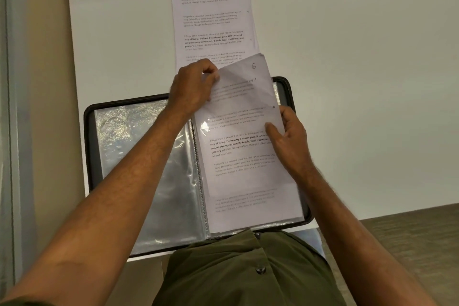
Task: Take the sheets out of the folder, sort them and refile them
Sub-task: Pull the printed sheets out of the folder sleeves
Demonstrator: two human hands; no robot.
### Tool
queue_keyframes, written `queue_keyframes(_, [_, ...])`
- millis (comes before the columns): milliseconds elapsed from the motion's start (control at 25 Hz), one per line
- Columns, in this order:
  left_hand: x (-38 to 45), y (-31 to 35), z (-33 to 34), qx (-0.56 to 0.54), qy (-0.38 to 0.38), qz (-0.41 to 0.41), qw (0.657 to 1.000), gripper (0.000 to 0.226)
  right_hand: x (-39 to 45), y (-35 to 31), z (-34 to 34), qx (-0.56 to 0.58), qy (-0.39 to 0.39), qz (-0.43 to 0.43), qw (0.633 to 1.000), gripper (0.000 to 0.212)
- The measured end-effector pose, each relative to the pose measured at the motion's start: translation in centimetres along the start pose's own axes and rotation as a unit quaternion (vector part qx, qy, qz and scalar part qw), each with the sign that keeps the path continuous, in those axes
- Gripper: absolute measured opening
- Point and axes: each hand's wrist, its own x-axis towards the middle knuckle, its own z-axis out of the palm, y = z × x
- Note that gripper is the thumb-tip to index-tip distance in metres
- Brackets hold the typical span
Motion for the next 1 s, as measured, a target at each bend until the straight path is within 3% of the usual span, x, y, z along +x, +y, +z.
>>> queue_keyframes(240, [2.2,1.3,-0.9,-0.124,0.104,0.006,0.987,0.006,-0.2,0.9,-0.4,-0.016,-0.019,0.035,0.999,0.028])
queue_keyframes(520, [3.4,1.5,-1.6,-0.246,0.105,0.027,0.963,0.01,0.5,2.7,-0.6,-0.017,0.007,0.062,0.998,0.021])
queue_keyframes(680, [2.3,-1.0,-1.4,-0.187,0.127,-0.003,0.974,0.04,0.9,3.2,-0.5,-0.015,0.011,0.078,0.997,0.019])
queue_keyframes(800, [1.2,-2.5,-1.2,-0.191,0.066,-0.088,0.975,0.062,1.1,3.3,-0.4,-0.007,0.007,0.088,0.996,0.021])
queue_keyframes(880, [0.7,-3.9,-1.2,-0.205,0.002,-0.104,0.973,0.055,1.2,3.4,-0.4,-0.011,0.01,0.091,0.996,0.02])
queue_keyframes(1000, [0.4,-5.1,-1.3,-0.176,-0.044,-0.09,0.979,0.015,1.2,3.3,-0.2,-0.008,0.011,0.093,0.996,0.021])
